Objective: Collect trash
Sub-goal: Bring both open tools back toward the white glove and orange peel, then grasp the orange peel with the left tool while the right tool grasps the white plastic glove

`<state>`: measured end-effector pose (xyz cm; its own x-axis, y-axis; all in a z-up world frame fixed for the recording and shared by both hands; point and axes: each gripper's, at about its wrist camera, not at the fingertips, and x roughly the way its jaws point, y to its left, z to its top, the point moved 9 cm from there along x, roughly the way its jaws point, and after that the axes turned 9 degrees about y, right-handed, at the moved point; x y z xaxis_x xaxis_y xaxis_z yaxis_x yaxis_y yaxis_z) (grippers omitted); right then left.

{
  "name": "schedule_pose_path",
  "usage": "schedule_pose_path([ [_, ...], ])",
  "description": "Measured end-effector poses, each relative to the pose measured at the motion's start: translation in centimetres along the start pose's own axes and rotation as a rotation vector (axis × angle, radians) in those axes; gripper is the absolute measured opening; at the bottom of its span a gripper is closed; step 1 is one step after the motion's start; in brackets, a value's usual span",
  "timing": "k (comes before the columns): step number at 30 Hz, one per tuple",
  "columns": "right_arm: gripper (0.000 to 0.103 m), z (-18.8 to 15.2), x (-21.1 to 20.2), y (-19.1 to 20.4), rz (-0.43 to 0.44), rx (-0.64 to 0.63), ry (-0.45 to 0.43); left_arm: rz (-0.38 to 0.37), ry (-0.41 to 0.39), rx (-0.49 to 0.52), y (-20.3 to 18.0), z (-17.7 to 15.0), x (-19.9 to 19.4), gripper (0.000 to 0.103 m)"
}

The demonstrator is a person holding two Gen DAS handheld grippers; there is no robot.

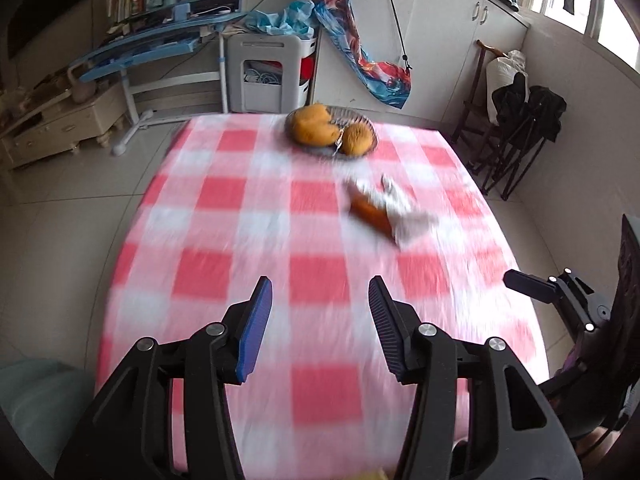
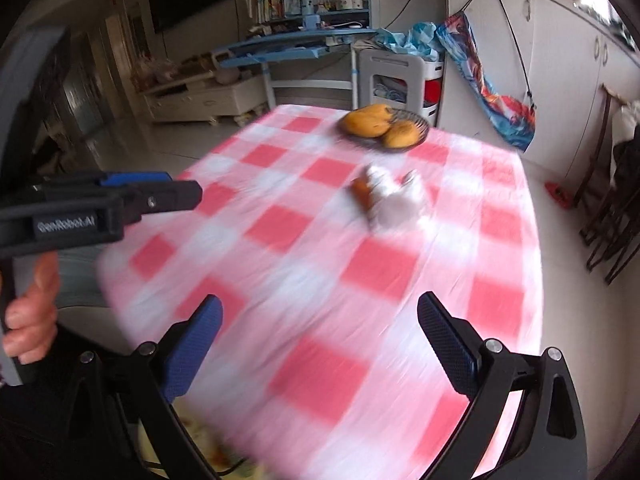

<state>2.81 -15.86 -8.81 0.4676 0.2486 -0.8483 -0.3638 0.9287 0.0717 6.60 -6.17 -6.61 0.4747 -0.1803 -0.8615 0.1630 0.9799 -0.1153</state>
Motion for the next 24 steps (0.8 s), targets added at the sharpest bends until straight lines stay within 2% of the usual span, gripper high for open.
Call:
schedule_pose_path([
  [4, 0.094, 2.2, 2.6, -2.1, -0.011, -0.012, 0.014, -0.003, 0.015, 0.011, -0.7, 3.2, 3.4, 0.048],
  [7, 0.091, 3.6, 4.7, -2.7, -0.008, -0.044, 0.025, -0.004, 0.044, -0.002, -0.5, 4.4, 6.1, 0.048],
  [9, 0.08, 4.3, 5.8, -3.1, 0.003, -0.05, 0.035, -0.001, 0.076, -0.012, -0.4, 4.6, 7.7, 0.048],
  [12, 0.058, 5.1, 7.4, -4.0, 0.03, -0.032, 0.061, 0.0, 0.102, -0.018, -0.2, 5.2, 9.4, 0.048],
  [14, 0.026, 4.9, 8.2, -4.8, 0.057, 0.0, 0.09, 0.006, 0.113, -0.023, 0.1, 5.6, 10.4, 0.048],
  [16, 0.018, 4.5, 8.2, -5.1, 0.085, 0.017, 0.103, 0.007, 0.127, -0.034, 0.3, 5.9, 11.4, 0.048],
  [19, 0.015, 4.2, 7.7, -5.7, 0.092, 0.031, 0.108, -0.002, 0.143, -0.034, -0.3, 6.3, 12.7, 0.048],
  [22, 0.01, 3.6, 6.9, -7.0, 0.125, 0.097, 0.11, -0.019, 0.145, -0.002, -2.1, 6.9, 13.6, 0.048],
  [24, 0.01, 3.2, 6.4, -7.7, 0.177, 0.148, 0.113, -0.028, 0.143, 0.025, -3.4, 7.1, 14.0, 0.05],
])
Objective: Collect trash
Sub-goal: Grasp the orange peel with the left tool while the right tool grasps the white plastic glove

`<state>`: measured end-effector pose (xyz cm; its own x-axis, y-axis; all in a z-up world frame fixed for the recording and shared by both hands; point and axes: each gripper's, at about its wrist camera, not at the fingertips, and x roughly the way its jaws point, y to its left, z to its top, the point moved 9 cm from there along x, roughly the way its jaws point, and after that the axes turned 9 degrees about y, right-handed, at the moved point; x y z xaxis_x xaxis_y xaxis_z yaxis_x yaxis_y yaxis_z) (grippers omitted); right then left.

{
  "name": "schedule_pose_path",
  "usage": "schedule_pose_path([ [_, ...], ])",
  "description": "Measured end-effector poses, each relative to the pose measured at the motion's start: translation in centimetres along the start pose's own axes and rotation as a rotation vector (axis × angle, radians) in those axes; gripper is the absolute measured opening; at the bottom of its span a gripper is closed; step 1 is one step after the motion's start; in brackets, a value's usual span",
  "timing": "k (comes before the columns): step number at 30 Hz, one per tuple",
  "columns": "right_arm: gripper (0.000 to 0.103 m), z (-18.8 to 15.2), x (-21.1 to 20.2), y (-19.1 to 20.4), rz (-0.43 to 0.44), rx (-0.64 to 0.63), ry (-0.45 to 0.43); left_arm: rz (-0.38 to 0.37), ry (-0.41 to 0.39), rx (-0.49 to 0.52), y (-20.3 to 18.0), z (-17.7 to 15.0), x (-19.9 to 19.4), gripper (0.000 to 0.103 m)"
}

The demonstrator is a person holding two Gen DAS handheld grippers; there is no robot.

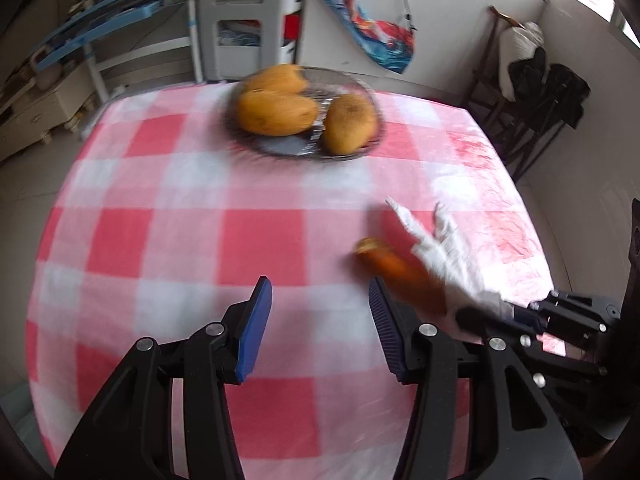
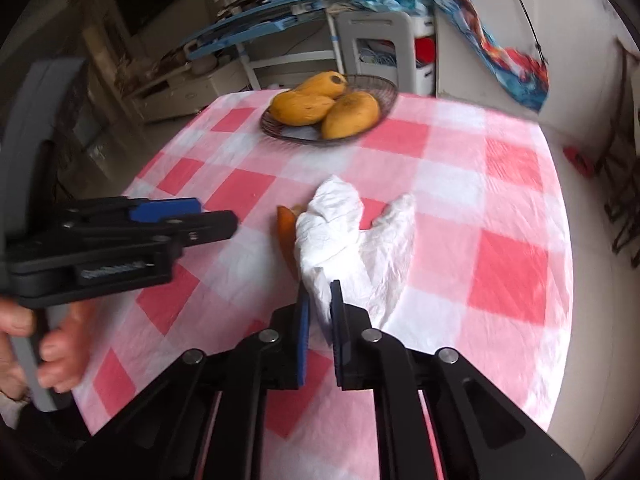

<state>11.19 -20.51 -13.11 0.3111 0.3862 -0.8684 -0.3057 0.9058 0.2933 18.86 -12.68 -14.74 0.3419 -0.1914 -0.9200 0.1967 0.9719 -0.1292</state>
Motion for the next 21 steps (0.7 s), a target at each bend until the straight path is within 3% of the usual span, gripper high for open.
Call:
schedule_pose_path([
  [4, 0.01, -0.3, -1.3, -1.3, 0.057, 0.083, -0.023, -0.011, 0.009, 0.023, -1.7, 0.3, 0.9, 0.053],
  [13, 0.01, -2.1, -0.1, -1.4, -0.044, 0.015, 0.067, 0.053, -0.028, 0.054, -4.0, 1.7, 1.8, 0.069],
  [18, 0.01, -2.1, -0.1, -1.2, -0.016, 0.011, 0.067, 0.0, 0.0, 0.061, -4.5, 1.3, 2.4, 0.068],
  [21, 0.01, -2.2, 0.1, -0.4, -0.012, -0.015, 0.079, -0.025, 0.003, 0.042, -4.2, 1.1, 2.5, 0.062],
])
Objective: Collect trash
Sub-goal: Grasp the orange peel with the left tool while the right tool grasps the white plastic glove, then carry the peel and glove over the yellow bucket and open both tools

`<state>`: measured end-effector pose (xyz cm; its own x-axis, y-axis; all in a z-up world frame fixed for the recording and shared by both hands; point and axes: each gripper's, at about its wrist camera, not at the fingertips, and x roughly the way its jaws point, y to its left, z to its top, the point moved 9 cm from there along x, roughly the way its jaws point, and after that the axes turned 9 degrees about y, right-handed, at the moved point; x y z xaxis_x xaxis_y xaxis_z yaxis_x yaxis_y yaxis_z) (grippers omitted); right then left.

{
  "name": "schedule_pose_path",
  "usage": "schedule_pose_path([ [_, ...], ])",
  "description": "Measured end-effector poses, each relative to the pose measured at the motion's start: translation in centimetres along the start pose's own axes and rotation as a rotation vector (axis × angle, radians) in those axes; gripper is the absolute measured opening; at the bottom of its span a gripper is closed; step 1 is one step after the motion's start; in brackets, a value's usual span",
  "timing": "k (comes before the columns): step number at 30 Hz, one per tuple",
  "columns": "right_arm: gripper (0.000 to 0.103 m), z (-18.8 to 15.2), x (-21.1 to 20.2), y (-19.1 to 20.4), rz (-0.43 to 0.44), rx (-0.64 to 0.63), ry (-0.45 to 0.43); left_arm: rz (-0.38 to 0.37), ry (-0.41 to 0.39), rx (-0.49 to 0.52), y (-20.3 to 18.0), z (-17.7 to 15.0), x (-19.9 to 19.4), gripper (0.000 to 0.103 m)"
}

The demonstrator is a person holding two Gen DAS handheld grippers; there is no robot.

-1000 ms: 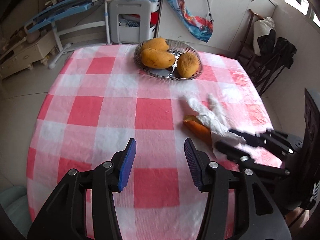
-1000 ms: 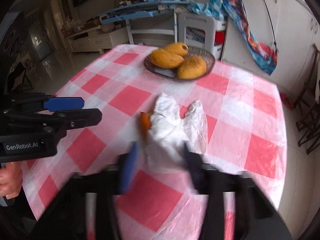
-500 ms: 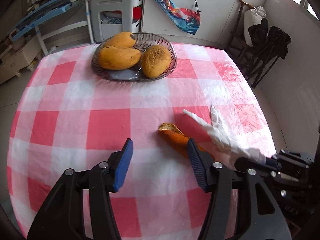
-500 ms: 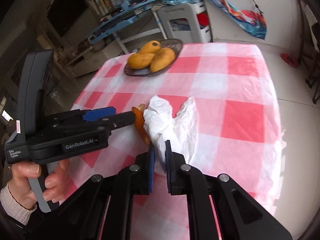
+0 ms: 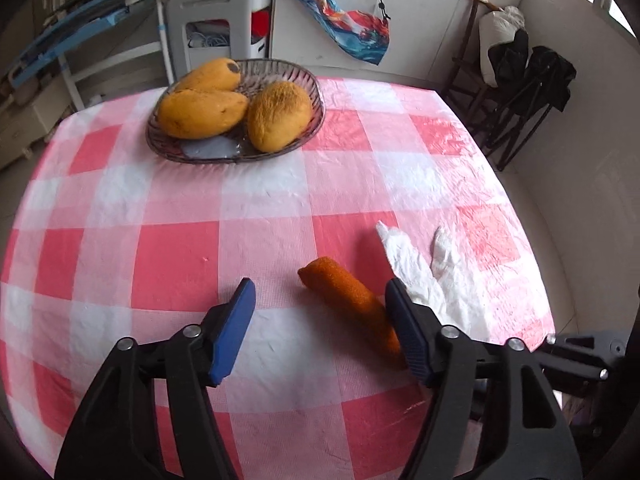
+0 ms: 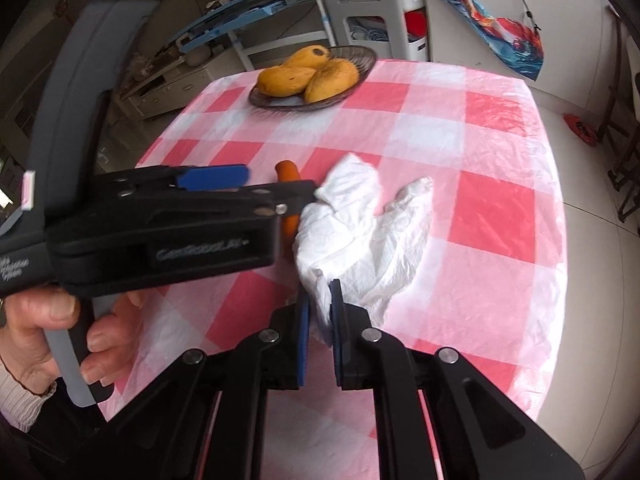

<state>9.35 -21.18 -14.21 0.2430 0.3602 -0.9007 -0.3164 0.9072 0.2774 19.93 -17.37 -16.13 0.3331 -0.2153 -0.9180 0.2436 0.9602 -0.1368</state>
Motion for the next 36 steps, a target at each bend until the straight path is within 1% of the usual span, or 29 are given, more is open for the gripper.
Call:
schedule_pose_path([
  [2, 0.01, -0.2, 0.1, 0.5, -0.008, -0.021, 0.009, 0.001, -0.006, 0.001, 0.0, 0.0, 0.0, 0.056],
  [3, 0.01, -0.3, 0.1, 0.7, -0.01, -0.029, 0.013, -0.005, -0.012, 0.001, -0.1, 0.0, -0.1, 0.041],
  [4, 0.01, -0.4, 0.1, 0.8, -0.013, -0.038, 0.017, -0.028, -0.004, 0.008, -0.3, -0.2, 0.0, 0.023],
  [6, 0.01, -0.6, 0.1, 1.0, -0.017, -0.048, 0.022, -0.059, 0.014, 0.022, -0.6, -0.5, 0.0, 0.014],
  [9, 0.01, -0.8, -0.1, 1.4, -0.008, -0.052, 0.02, -0.037, 0.017, 0.062, -0.2, -1.6, -0.6, 0.012],
  [13, 0.01, -1.0, -1.0, 2.4, 0.013, -0.056, -0.007, -0.01, 0.006, 0.042, 2.3, -3.6, -2.7, 0.012],
  [16, 0.01, -1.4, -1.8, 3.7, 0.044, -0.054, -0.033, 0.018, -0.005, 0.021, 4.1, -5.1, -4.4, 0.012],
  [21, 0.01, -2.8, -3.6, 7.3, 0.091, -0.087, -0.094, 0.089, -0.042, 0.014, 6.4, -8.4, -7.5, 0.012],
  [27, 0.01, -4.6, -5.6, 11.1, 0.169, -0.114, -0.164, 0.134, -0.098, -0.001, 7.7, -12.4, -11.4, 0.012],
  [29, 0.01, -5.4, -6.0, 12.1, 0.163, -0.132, -0.178, 0.14, -0.108, -0.006, 8.0, -13.6, -12.4, 0.012],
  [30, 0.01, -5.7, -6.1, 12.3, 0.14, -0.144, -0.183, 0.142, -0.11, -0.011, 8.2, -14.1, -12.7, 0.012],
  [31, 0.011, -5.8, -6.1, 12.2, 0.095, -0.144, -0.19, 0.142, -0.109, -0.017, 8.2, -14.6, -12.9, 0.012],
  [32, 0.024, -5.8, -6.0, 11.8, 0.078, -0.135, -0.189, 0.139, -0.105, -0.027, 8.4, -15.2, -13.0, 0.012],
  [33, 0.04, -5.8, -5.6, 11.3, 0.06, -0.117, -0.184, 0.135, -0.101, -0.033, 8.5, -15.9, -13.2, 0.012],
  [34, 0.073, -5.6, -5.3, 10.6, 0.022, -0.093, -0.192, 0.136, -0.101, -0.033, 8.5, -16.4, -13.3, 0.012],
  [35, 0.08, -5.4, -5.1, 10.2, 0.004, -0.083, -0.195, 0.138, -0.101, -0.033, 8.5, -17.0, -13.4, 0.012],
  [36, 0.079, -5.3, -4.6, 10.0, 0.002, -0.08, -0.182, 0.136, -0.1, -0.035, 8.6, -17.5, -13.6, 0.012],
])
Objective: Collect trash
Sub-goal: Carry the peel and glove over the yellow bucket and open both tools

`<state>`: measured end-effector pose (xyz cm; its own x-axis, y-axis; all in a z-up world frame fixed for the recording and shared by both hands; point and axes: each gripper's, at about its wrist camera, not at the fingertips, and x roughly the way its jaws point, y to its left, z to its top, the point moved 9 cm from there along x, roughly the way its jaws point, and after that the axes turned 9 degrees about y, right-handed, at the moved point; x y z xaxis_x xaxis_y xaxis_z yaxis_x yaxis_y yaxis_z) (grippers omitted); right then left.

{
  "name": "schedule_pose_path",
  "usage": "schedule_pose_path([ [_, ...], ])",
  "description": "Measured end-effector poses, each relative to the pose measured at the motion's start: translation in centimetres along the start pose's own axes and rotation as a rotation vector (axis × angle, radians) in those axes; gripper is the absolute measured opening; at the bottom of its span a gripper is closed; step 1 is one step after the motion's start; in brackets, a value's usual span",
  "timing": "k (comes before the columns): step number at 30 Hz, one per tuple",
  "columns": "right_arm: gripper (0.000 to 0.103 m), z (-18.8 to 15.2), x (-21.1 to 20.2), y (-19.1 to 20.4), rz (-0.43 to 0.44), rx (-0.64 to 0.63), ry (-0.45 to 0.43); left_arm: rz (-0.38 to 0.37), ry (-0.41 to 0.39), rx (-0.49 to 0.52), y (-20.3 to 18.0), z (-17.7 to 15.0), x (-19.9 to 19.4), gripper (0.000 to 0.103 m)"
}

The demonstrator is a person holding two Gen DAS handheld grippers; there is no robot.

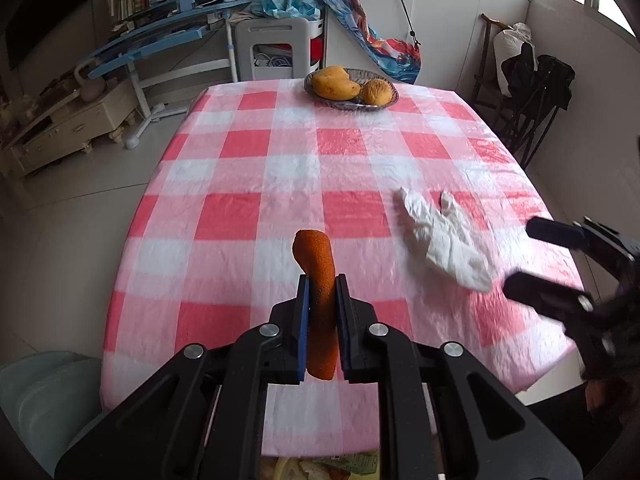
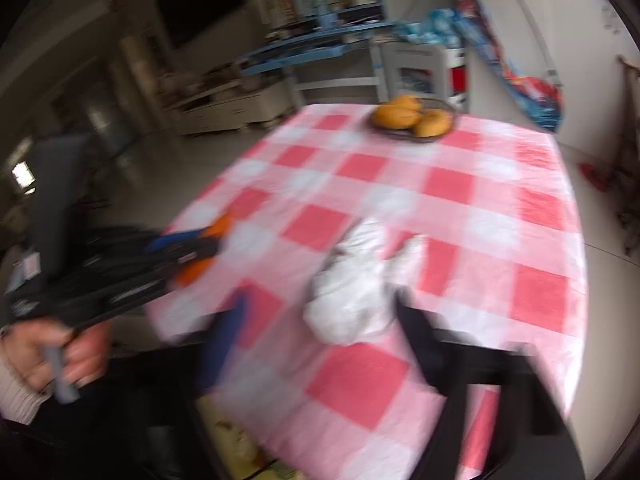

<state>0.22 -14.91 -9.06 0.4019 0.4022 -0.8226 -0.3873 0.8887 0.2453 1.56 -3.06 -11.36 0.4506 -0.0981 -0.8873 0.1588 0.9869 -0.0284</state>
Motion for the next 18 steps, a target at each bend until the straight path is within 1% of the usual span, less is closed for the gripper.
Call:
schedule_pose_path([
  [1, 0.079, 0.0, 0.5, -0.1, -0.003, 0.003, 0.012, -0.004, 0.002, -0.004, 0.1, -0.5, -0.1, 0.012],
  [3, 0.079, 0.1, 2.2, -0.4, -0.042, 0.002, 0.045, -0.007, 0.006, -0.009, 0.3, -1.2, -0.2, 0.012],
  [6, 0.079, 0.2, 4.3, -1.0, -0.077, 0.009, 0.082, -0.014, 0.008, -0.016, 0.5, -1.8, -0.3, 0.012],
  [7, 0.072, 0.0, 5.0, -1.1, -0.081, 0.009, 0.099, -0.012, 0.007, -0.017, 0.7, -2.0, -0.4, 0.012],
  [8, 0.052, -0.3, 5.4, -1.0, -0.076, 0.011, 0.116, -0.011, 0.006, -0.019, 0.8, -2.1, -0.5, 0.012],
  [9, 0.045, -0.5, 5.7, -1.0, -0.078, 0.01, 0.125, -0.012, 0.005, -0.022, 0.9, -2.1, -0.6, 0.012],
  [11, 0.017, -0.6, 5.7, -0.4, -0.048, -0.004, 0.137, -0.014, 0.001, -0.033, 1.4, -2.0, -0.7, 0.012],
  [13, 0.013, -0.9, 5.5, 0.3, -0.03, -0.023, 0.141, -0.016, -0.007, -0.044, 1.6, -1.8, -1.0, 0.012],
  [15, 0.012, -1.3, 4.4, 1.4, 0.001, -0.037, 0.126, -0.019, -0.015, -0.05, 1.6, -1.8, -1.4, 0.012],
  [18, 0.012, -1.4, 2.3, 3.1, 0.077, -0.045, 0.075, -0.015, -0.032, -0.047, 1.4, -2.1, -2.2, 0.012],
])
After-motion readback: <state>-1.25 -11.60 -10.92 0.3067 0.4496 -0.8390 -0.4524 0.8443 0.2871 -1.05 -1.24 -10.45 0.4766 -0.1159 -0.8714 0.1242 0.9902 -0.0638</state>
